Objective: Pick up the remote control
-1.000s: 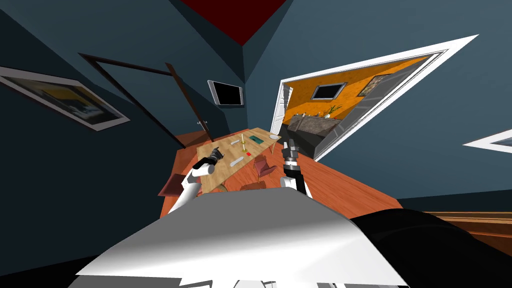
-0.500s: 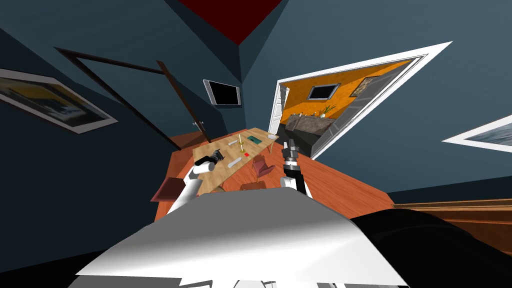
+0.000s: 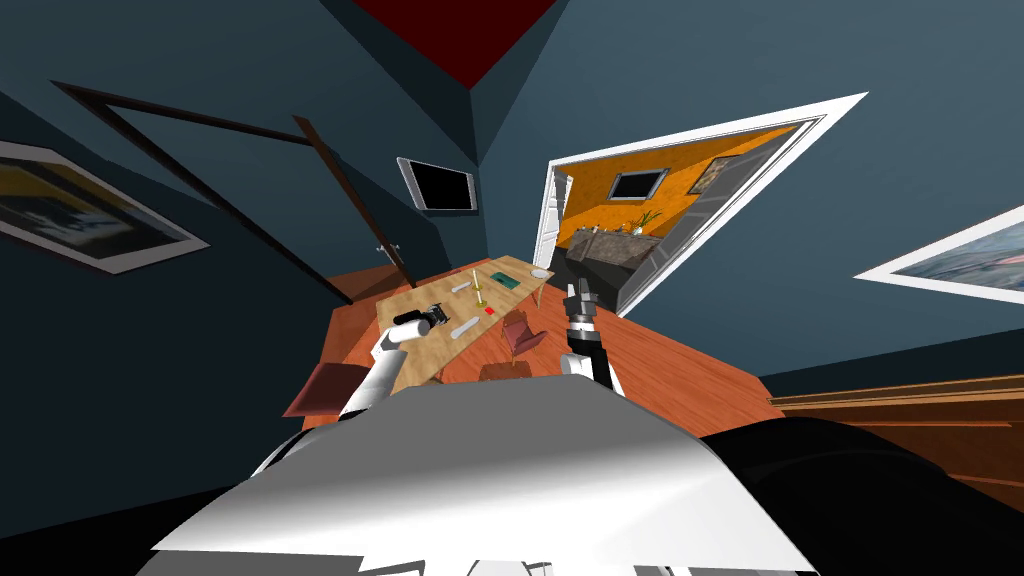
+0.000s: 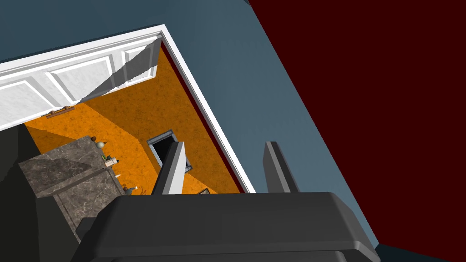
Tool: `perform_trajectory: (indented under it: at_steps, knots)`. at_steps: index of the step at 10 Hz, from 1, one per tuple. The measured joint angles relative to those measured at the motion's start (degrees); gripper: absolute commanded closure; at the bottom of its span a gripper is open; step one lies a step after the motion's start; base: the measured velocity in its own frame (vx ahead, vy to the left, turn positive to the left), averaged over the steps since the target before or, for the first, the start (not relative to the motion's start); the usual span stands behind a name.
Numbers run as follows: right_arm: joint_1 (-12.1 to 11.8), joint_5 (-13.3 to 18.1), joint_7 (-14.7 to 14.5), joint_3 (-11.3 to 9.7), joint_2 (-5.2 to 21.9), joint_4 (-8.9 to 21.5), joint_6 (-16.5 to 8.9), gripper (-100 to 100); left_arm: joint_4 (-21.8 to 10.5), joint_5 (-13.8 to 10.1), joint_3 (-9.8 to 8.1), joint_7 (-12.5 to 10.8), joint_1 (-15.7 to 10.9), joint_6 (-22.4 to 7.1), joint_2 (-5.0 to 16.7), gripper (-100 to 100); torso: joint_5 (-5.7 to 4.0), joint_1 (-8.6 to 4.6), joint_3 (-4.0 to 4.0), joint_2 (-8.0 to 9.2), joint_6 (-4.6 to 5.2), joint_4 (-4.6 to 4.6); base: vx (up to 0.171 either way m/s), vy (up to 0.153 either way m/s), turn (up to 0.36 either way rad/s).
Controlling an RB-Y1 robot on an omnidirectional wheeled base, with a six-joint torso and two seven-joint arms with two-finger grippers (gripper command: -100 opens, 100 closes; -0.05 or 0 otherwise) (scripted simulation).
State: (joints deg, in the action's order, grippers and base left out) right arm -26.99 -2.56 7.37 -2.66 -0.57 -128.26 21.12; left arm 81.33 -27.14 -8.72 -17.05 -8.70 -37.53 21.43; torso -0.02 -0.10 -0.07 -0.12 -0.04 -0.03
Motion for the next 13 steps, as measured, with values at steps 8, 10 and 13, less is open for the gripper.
perform_trajectory:
  at_steps: [8,10,13]
  knots:
    - [0.0,0.0,0.0,0.0,0.0,0.0,0.0,0,-12.27,-0.95,-1.64,-2.2,-6.05,-11.32,1.49,-100,-0.01,-0.04,0.0,0.0,-0.01,0.0,0.032,-0.028,-0.048]
    - [0.0,0.0,0.0,0.0,0.0,0.0,0.0,0,-15.23,-0.87,-1.97,-2.76,-7.36,-13.86,1.59,-100,-0.01,-0.05,-0.01,-0.02,-0.01,0.0,0.042,-0.031,-0.043]
    - [0.0,0.0,0.0,0.0,0.0,0.0,0.0,0,-19.19,-0.76,-2.54,-3.81,-9.3,-17.92,2.11,-100,0.0,0.01,-0.01,0.0,-0.03,-0.01,0.032,-0.019,-0.023]
